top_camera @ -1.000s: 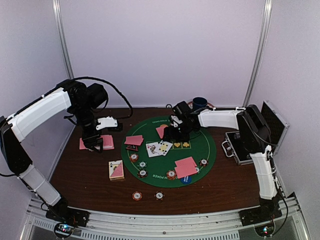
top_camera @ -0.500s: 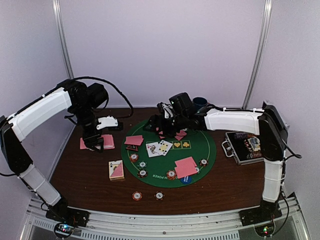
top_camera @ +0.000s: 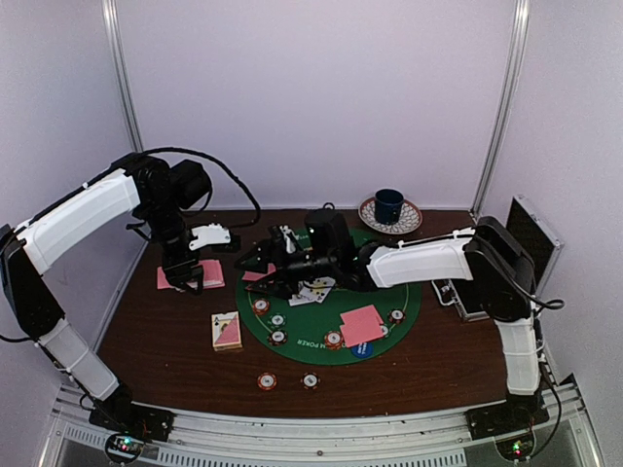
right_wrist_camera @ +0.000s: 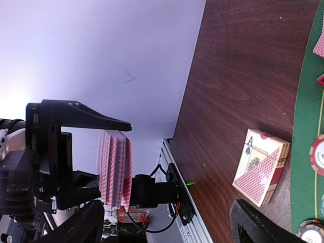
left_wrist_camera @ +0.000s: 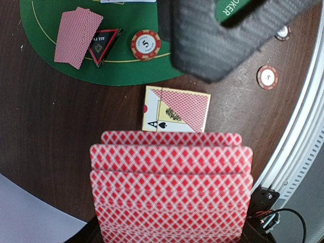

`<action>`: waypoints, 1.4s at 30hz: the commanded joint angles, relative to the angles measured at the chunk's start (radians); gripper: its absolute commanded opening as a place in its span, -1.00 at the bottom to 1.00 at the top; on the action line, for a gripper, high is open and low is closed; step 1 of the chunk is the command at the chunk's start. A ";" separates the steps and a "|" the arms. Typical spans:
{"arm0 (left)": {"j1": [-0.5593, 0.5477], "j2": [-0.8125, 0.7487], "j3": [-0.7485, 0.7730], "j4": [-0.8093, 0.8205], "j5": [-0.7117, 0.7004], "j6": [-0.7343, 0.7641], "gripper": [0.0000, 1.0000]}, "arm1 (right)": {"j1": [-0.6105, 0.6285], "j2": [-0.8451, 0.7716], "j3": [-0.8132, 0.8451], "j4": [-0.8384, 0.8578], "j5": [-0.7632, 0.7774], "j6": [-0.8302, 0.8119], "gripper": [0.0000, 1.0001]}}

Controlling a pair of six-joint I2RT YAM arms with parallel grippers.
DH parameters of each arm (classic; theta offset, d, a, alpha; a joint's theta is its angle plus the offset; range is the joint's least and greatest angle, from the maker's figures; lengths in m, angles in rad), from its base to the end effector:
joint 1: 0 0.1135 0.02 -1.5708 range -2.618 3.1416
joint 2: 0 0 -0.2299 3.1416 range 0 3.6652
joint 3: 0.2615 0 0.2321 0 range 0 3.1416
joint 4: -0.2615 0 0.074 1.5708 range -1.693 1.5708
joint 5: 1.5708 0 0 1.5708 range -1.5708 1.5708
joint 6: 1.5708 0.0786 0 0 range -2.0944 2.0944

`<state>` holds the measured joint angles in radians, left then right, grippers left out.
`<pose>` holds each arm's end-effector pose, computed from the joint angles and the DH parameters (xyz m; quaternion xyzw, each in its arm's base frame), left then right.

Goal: Distribute texas hold em gaming equipment

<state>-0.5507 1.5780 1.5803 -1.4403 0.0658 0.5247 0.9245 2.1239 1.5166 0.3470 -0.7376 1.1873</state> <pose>0.2239 -0.1436 0.2528 0.5126 0.8554 -0.0337 0.0659 0.2510 0.4205 0.1964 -0.1209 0.7620 0.6354 0.0311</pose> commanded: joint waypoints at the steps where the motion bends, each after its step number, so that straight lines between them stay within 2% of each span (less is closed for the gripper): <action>1: 0.008 0.002 0.038 0.018 0.015 -0.009 -1.00 | 0.018 0.041 0.052 0.127 -0.043 0.099 0.81; 9: 0.008 0.005 0.039 0.017 0.016 -0.011 -1.00 | 0.042 0.122 0.118 0.269 -0.054 0.217 0.84; 22: 0.008 0.008 0.040 0.017 0.012 -0.011 -1.00 | 0.079 0.241 0.258 0.300 -0.067 0.285 0.86; 33: 0.008 0.013 0.037 0.015 0.014 -0.007 -1.00 | 0.101 0.365 0.421 0.397 -0.103 0.391 0.86; 42: 0.008 0.021 0.053 0.007 0.010 -0.006 -1.00 | 0.106 0.410 0.506 0.297 -0.153 0.371 0.79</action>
<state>-0.5488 1.5894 1.6016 -1.4372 0.0696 0.5209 1.0241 2.5210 1.9751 0.6632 -0.8497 1.5745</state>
